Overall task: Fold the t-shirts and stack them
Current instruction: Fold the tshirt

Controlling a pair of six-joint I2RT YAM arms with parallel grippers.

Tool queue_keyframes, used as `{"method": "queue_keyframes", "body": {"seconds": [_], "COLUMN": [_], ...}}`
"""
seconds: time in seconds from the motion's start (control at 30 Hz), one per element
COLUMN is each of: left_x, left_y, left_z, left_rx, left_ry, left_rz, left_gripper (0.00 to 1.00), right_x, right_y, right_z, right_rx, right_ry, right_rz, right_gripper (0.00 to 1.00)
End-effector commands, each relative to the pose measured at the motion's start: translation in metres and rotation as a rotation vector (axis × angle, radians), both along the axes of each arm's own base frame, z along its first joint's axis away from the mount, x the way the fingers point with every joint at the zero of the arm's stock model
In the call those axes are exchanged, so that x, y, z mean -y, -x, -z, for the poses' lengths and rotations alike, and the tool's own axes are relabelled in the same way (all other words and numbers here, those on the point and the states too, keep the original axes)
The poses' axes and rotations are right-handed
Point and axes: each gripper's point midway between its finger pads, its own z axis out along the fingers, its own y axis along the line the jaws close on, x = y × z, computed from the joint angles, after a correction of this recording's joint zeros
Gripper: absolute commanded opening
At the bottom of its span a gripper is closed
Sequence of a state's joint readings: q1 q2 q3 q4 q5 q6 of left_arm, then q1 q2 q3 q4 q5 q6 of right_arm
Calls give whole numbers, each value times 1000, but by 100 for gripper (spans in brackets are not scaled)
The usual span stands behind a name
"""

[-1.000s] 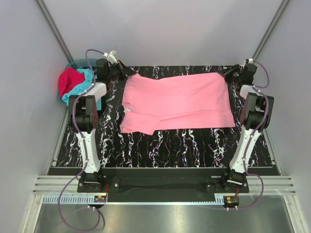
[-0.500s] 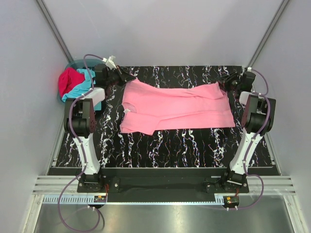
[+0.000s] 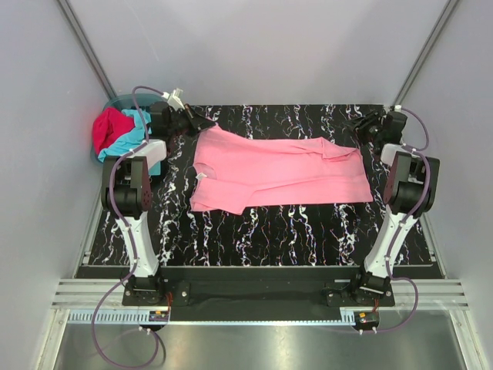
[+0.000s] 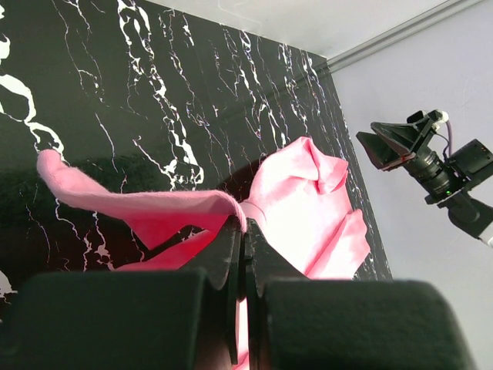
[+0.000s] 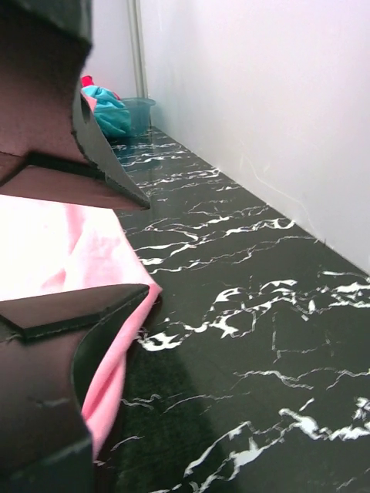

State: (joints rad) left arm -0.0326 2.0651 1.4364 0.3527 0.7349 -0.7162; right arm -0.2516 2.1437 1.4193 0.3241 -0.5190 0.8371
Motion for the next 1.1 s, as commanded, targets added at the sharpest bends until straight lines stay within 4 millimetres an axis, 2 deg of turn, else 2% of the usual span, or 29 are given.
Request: {"method": "queue_keyframes", "body": {"seconds": [0.0, 0.07, 0.1, 0.17, 0.2, 0.23, 0.3, 0.33, 0.43, 0.7, 0.83, 1.07], "left_x": [3, 3, 4, 4, 5, 5, 5, 5, 7, 7, 7, 7], "left_y": [3, 5, 6, 7, 9, 10, 12, 12, 14, 19, 20, 21], "left_z": [-38, -34, -32, -28, -26, -25, -23, -24, -24, -22, -23, -19], "left_rx": [115, 104, 105, 94, 91, 89, 88, 87, 84, 77, 79, 70], "left_ry": [14, 27, 30, 39, 40, 42, 43, 45, 49, 37, 38, 23], "left_rz": [21, 18, 19, 15, 19, 18, 17, 17, 21, 26, 28, 31], "left_gripper": [0, 0, 0, 0, 0, 0, 0, 0, 0, 0, 0, 0], "right_x": [4, 0, -5, -14, -19, -22, -29, -30, -32, -33, -34, -42], "right_y": [9, 14, 21, 28, 36, 41, 54, 58, 68, 100, 110, 110], "right_z": [-23, -20, -12, -13, -8, -15, -10, -18, -18, 12, 25, 47], "right_rx": [-27, -84, -144, -204, -261, -267, -338, -340, -369, -485, -524, -565], "right_ry": [33, 22, 4, -12, -16, 0, 44, 44, 27, 24, 19, 22], "right_rz": [36, 52, 47, 48, 46, 44, 74, 91, 118, 168, 184, 164], "right_gripper": [51, 51, 51, 50, 50, 49, 49, 49, 50, 49, 50, 50]}}
